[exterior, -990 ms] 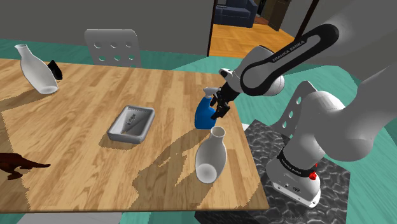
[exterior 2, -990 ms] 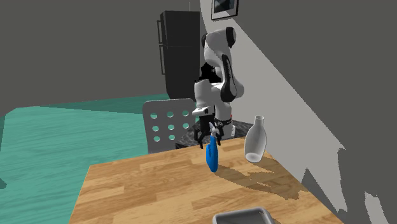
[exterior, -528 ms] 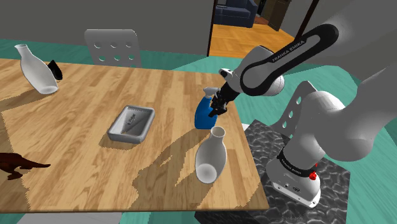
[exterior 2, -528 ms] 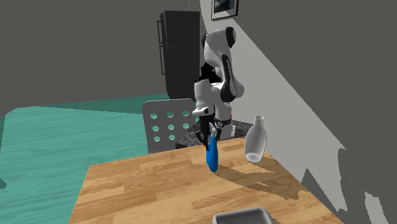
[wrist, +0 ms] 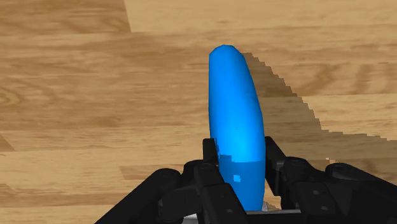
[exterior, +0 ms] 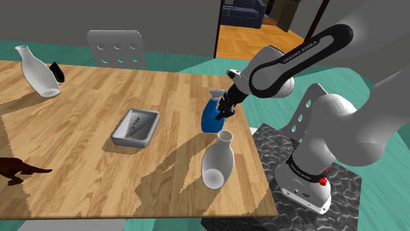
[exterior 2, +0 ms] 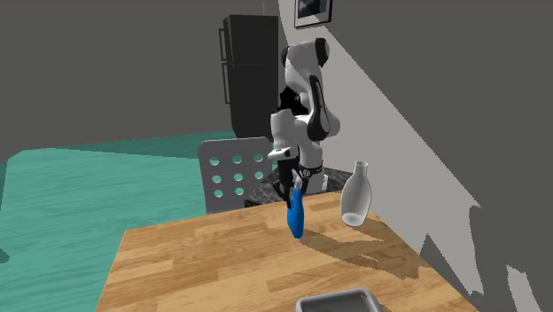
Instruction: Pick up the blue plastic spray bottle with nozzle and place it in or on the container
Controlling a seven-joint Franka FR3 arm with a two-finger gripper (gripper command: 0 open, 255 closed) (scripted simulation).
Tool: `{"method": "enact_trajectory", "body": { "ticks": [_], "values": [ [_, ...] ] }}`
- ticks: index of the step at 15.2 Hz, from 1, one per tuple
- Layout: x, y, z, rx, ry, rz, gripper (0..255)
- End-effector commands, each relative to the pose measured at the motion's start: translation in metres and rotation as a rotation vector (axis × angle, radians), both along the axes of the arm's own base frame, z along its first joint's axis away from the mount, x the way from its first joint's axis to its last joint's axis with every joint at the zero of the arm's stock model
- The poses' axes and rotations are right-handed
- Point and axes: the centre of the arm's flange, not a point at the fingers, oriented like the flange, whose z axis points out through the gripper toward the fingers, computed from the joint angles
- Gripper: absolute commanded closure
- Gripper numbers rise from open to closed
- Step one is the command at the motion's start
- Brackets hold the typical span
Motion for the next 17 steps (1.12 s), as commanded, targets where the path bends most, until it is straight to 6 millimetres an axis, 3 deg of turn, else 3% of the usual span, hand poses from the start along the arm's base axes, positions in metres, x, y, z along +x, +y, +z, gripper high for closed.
{"method": "enact_trajectory", "body": {
  "ticks": [1,17],
  "values": [
    [0.0,-0.001,0.01,-0.001,0.0,0.0,255],
    [0.0,-0.001,0.095,-0.001,0.0,0.0,255]
  ]
}}
